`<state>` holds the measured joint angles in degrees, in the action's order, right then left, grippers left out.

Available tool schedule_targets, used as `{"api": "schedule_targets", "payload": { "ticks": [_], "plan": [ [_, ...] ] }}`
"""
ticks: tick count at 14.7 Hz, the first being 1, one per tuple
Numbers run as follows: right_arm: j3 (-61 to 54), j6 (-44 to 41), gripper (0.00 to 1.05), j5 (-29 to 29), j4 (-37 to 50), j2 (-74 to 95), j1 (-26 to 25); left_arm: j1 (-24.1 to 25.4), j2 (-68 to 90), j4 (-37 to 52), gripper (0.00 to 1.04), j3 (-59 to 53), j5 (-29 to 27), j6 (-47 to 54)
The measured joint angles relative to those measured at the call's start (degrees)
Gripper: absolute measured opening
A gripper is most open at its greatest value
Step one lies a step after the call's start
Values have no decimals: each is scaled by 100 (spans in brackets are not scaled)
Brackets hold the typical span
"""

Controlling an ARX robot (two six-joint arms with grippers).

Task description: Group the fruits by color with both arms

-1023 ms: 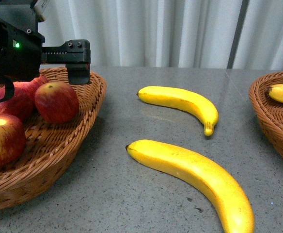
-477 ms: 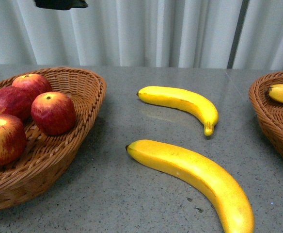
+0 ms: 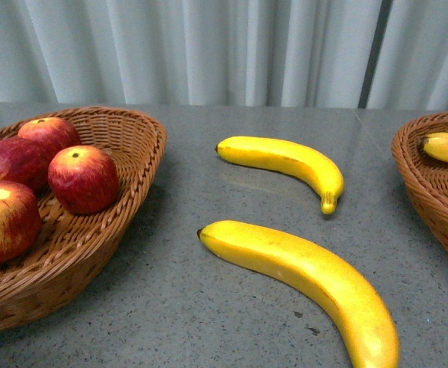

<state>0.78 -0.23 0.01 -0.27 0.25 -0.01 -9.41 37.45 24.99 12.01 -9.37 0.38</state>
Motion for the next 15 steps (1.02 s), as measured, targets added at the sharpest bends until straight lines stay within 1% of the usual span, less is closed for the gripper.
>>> {"api": "schedule_targets", "payload": {
  "ticks": [1,3,4,5,6,7,12,13,15],
  "plan": [
    [0,0,98,0,4,0,0,151,-254,-7,2,-170,120,-17],
    [0,0,98,0,4,0,0,341,-579,-140,2,-459,308,-20],
    [0,0,98,0,2,0,0,540,-756,-232,2,-553,643,-17],
    [0,2,98,0,7,0,0,918,-953,-293,2,-640,896,-17],
    [0,2,98,0,2,0,0,984,-1123,-378,2,-704,841,-31],
    [0,0,98,-2,9,0,0,927,-1296,-483,2,-791,942,-28],
    [0,0,98,0,4,0,0,931,-1899,-887,2,-966,935,-31],
    [0,0,98,0,4,0,0,931,-1996,-750,2,-1078,935,-31],
    [0,0,98,0,4,0,0,931,-2240,-988,2,-1121,938,-31]
  ]
}}
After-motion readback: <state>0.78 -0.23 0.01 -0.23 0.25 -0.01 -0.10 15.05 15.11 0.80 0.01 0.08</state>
